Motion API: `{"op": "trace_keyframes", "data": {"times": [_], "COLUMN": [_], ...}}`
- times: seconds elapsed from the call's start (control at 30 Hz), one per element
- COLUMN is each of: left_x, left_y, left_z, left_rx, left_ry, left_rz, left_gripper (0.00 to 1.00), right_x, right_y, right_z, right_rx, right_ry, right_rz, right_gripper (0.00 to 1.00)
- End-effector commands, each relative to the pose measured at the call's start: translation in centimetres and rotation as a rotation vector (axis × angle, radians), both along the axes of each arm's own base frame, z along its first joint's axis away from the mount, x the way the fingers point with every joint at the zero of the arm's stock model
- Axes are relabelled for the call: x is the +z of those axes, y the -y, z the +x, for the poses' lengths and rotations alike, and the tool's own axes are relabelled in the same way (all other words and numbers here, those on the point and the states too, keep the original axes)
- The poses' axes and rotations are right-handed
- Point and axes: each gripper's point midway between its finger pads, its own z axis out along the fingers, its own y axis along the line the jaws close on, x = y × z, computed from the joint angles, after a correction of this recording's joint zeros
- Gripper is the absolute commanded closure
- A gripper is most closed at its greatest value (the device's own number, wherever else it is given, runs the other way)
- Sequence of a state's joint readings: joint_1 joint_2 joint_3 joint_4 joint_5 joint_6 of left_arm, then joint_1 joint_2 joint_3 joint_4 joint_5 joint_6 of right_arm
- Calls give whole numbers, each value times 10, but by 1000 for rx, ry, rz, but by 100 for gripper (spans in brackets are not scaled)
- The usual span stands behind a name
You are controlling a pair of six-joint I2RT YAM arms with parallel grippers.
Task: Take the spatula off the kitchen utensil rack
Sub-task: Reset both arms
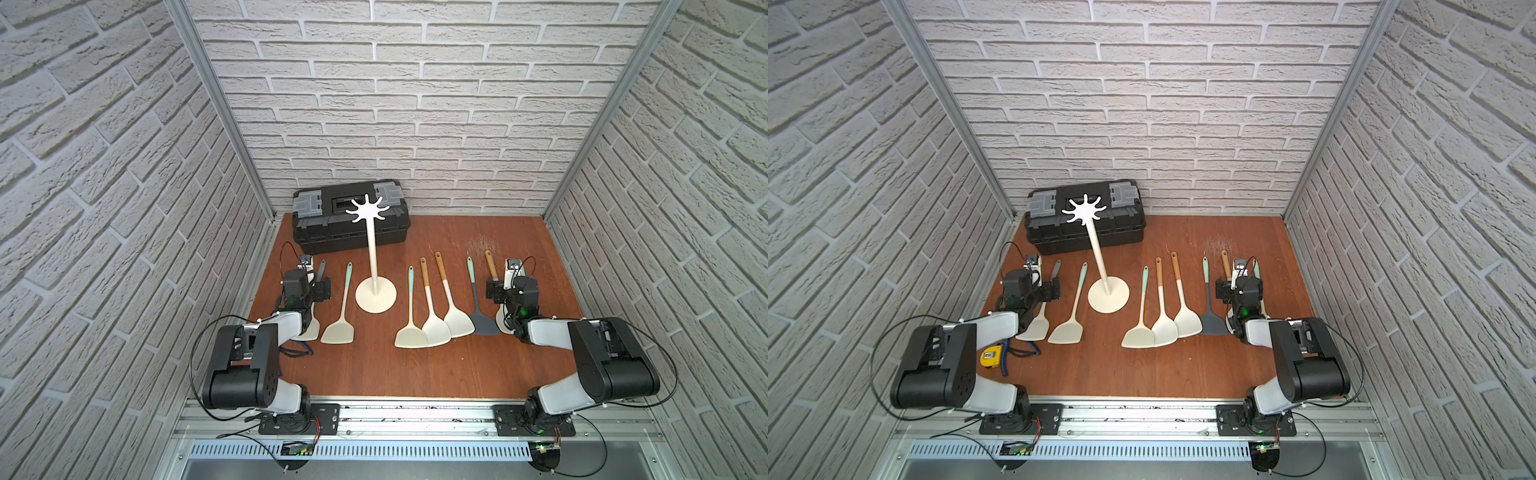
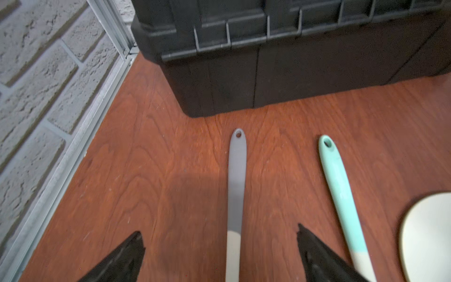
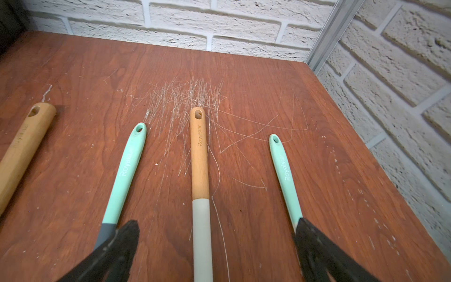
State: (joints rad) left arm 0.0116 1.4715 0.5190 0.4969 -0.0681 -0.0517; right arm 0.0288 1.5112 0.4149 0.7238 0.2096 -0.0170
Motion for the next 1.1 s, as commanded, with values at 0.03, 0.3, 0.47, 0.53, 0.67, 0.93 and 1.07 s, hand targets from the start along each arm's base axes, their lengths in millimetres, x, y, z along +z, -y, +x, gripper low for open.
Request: {"op": "trace_keyframes", "data": {"times": [0.03, 0.3, 0.47, 0.53, 0.67, 0.93, 1.07], "left_x": [7, 6, 7, 3, 4, 3, 3], "left_y": [-3, -18, -17, -16, -18, -19, -19], "left_z": [19, 17, 9, 3, 2, 1, 1], "left_rx": [-8, 40, 37, 36, 47, 48, 48], "left_ry": [43, 69, 126, 170, 193, 184, 185], "left_rz": [19, -41, -42, -42, -37, -41, -40], "left_gripper": [2, 2, 2, 2, 2, 2, 2], "right_x": [16, 16, 16, 16, 16, 16, 16], "right_y": [-3, -3, -2, -2, -2, -3, -3], "right_z": [8, 7, 7, 7, 8, 7, 8], "right_rx": [11, 11, 10, 10, 11, 11, 11], "right_ry": [73, 71, 71, 71, 72, 72, 72], "right_rz": [24, 26, 25, 25, 26, 26, 26], "right_gripper": [0, 0, 0, 0, 0, 0, 0]}}
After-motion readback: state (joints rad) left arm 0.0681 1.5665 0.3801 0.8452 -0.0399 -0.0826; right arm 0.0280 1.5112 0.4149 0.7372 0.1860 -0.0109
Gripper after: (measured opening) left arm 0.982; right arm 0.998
